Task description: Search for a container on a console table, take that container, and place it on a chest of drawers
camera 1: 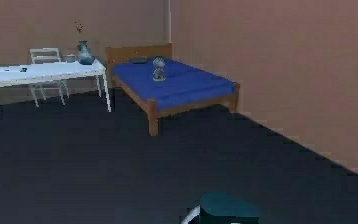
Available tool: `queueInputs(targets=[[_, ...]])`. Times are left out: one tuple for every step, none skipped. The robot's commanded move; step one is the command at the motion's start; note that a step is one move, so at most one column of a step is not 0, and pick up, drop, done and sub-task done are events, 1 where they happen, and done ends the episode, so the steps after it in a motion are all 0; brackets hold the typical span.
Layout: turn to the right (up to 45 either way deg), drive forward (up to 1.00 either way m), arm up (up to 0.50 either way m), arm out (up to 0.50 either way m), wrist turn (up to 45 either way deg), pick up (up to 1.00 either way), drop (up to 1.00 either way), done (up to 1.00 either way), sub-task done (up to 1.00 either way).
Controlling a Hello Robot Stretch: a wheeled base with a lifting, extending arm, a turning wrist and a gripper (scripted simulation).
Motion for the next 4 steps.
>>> queueInputs(targets=[[-27.0, 0.0, 0.0, 0.0, 0.0, 0.0, 0.0, 0.0, 0.0], [0.0, 0.8, 0.0, 0.0, 0.0, 0.0, 0.0, 0.0, 0.0], [-45.0, 0.0, 0.0, 0.0, 0.0, 0.0, 0.0, 0.0, 0.0], [0.0, 0.5, 0.0, 0.0, 0.0, 0.0, 0.0, 0.0, 0.0]])
